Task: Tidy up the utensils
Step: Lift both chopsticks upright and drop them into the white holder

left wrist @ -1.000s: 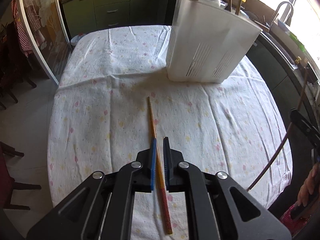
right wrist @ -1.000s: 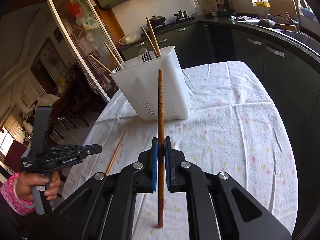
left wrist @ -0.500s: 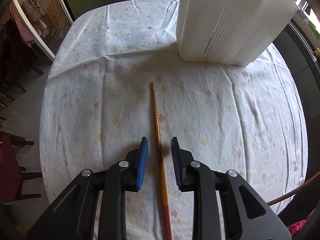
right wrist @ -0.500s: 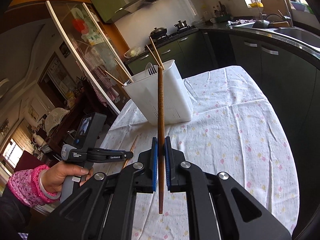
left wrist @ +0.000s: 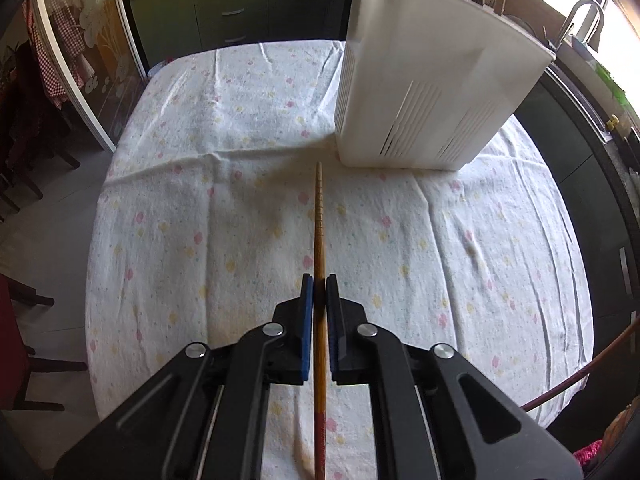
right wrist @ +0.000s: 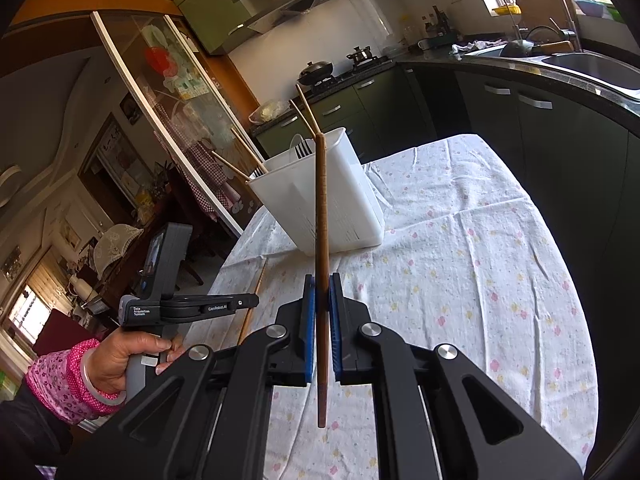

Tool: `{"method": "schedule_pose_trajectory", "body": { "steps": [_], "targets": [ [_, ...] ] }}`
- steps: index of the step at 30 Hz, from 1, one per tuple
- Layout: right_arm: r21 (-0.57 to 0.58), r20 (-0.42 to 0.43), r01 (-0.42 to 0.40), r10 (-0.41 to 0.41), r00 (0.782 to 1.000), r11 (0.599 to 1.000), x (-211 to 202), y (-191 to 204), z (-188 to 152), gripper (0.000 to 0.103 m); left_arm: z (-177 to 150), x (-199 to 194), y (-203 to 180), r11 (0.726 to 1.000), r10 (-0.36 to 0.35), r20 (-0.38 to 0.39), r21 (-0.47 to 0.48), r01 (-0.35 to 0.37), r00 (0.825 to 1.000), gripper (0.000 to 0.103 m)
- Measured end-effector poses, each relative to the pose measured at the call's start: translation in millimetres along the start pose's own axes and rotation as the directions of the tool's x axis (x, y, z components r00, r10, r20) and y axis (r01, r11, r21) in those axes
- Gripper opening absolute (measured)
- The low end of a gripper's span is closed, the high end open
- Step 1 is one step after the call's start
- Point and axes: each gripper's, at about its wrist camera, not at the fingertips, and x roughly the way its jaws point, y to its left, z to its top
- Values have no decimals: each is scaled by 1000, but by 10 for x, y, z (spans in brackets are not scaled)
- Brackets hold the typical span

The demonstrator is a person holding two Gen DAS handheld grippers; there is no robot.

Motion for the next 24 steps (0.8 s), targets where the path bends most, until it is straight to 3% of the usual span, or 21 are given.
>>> {"method": "schedule_pose_trajectory", "body": {
  "steps": [6, 12, 24],
  "targets": [
    [-11, -3, -4, 4, 1000, 1000, 8, 50, -11, 7, -48, -473, -66, 999, -39, 120, 40, 34, 992, 6],
    [-28, 3, -6, 6, 1000, 1000, -1, 133, -3, 7, -128, -869, -113, 995, -80, 221, 70, 66, 972, 6],
    [-90, 22, -8, 10, 1000, 996, -70, 331, 72, 7, -177, -1363, -245, 983, -155, 312, 142, 115, 938, 6]
  ]
}}
